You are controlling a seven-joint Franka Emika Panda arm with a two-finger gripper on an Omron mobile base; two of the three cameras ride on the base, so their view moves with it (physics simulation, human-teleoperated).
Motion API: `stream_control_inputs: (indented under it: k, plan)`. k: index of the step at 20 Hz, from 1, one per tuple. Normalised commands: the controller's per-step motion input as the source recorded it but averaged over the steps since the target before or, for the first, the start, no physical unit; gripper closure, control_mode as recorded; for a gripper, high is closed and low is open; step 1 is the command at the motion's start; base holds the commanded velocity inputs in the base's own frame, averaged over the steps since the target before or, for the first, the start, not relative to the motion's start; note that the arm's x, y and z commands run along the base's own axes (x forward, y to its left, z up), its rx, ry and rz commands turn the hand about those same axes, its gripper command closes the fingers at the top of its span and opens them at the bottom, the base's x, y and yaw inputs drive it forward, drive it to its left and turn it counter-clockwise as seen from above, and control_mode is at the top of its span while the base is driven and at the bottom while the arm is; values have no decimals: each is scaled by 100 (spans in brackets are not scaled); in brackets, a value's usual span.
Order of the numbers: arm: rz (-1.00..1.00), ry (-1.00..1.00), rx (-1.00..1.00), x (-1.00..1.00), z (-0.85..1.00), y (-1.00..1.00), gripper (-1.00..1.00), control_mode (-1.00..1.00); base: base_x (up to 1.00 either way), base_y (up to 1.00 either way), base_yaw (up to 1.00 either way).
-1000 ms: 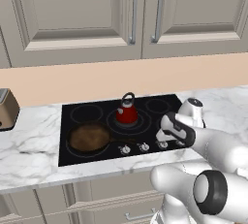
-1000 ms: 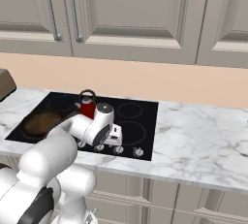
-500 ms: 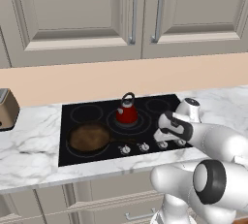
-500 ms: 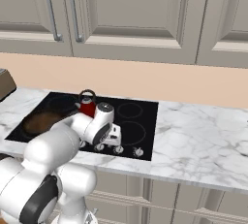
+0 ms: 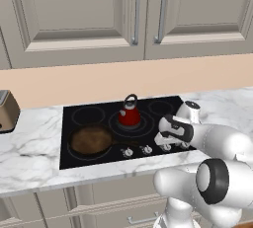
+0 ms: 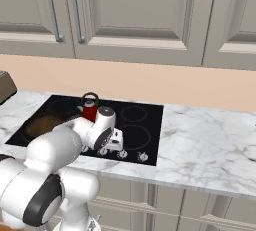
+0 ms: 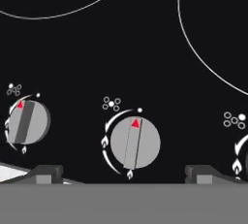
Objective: Pick the kettle from the counter and place it on a stove burner. Then turn the burner on.
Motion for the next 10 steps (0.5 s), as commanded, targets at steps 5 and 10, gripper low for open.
stream_control_inputs:
  k: [5,10]
  plan:
    - [0,0,0,5,-26,0,-100,-100,0,0,0]
    - [0,0,0,4,-19,4,-100,-100,0,0,0]
